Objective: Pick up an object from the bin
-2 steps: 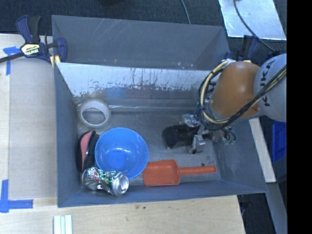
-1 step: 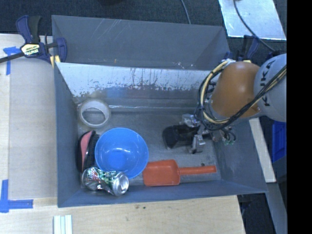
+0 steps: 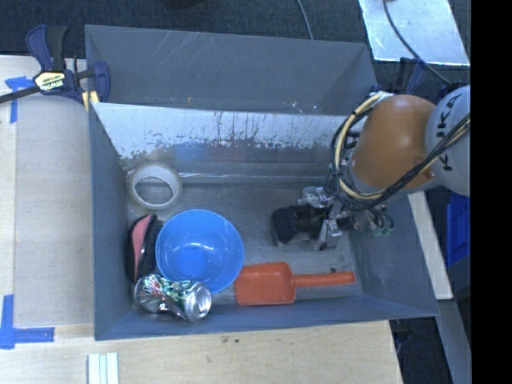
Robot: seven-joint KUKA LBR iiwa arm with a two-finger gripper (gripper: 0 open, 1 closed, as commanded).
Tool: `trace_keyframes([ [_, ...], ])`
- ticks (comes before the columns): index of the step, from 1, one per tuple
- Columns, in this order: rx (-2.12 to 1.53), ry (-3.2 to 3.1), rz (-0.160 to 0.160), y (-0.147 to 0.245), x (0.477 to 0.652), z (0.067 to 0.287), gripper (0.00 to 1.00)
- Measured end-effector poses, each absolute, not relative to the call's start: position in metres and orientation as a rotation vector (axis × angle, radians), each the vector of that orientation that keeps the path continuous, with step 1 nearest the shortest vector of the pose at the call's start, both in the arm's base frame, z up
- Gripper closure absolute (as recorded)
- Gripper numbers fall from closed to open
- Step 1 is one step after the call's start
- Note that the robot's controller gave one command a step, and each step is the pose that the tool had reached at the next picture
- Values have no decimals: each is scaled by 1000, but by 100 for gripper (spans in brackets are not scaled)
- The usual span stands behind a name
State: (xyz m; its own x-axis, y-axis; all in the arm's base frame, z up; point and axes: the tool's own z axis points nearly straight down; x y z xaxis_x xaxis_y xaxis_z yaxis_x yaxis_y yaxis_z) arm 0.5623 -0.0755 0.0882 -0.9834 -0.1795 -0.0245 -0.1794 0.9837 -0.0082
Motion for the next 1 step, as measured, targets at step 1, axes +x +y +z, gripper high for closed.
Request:
trace_keyframes([
  [1,-530,3071,-9,-17,583,131,100],
])
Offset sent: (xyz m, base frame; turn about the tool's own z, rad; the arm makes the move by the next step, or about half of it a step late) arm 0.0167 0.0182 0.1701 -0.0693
